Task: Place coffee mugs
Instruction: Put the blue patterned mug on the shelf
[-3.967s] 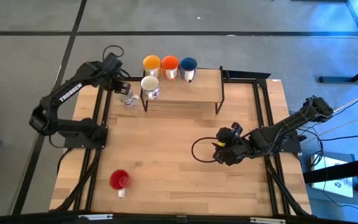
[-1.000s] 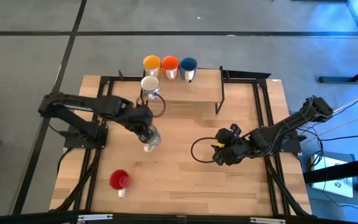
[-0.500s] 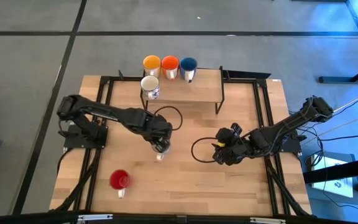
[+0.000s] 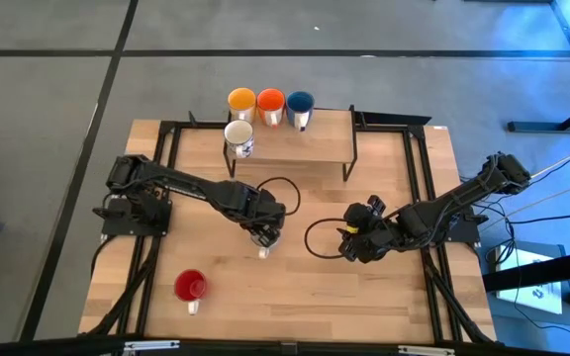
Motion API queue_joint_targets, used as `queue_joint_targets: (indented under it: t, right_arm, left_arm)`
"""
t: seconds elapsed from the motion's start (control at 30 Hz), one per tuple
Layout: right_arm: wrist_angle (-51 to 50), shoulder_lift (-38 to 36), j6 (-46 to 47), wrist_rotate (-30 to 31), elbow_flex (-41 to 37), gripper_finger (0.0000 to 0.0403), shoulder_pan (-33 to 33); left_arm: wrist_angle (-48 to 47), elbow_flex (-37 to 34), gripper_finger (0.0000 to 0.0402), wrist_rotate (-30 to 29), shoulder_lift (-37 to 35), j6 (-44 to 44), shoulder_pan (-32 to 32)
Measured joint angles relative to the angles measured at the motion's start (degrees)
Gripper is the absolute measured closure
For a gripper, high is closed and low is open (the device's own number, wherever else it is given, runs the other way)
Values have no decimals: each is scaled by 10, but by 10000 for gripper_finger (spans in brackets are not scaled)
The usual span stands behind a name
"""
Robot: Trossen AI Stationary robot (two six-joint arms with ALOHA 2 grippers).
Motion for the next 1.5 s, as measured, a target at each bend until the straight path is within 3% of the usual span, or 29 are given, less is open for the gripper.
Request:
queue_joint_targets:
  t: [0.23,0.77,1.13,1.5]
  right_arm:
    - [0,0,0,0,0,188,0]
    - [0,0,0,-1,0,188,0]
    - [0,0,-3,-16,0,187,0]
    - [21,0,-17,-37,0,122,0]
  left_arm:
    - [11,-1,386,24,26,4,-1]
    - [27,-8,378,21,27,8,-3]
    - [36,-8,331,20,27,12,-3]
    - [21,6,287,34,2,64,-2]
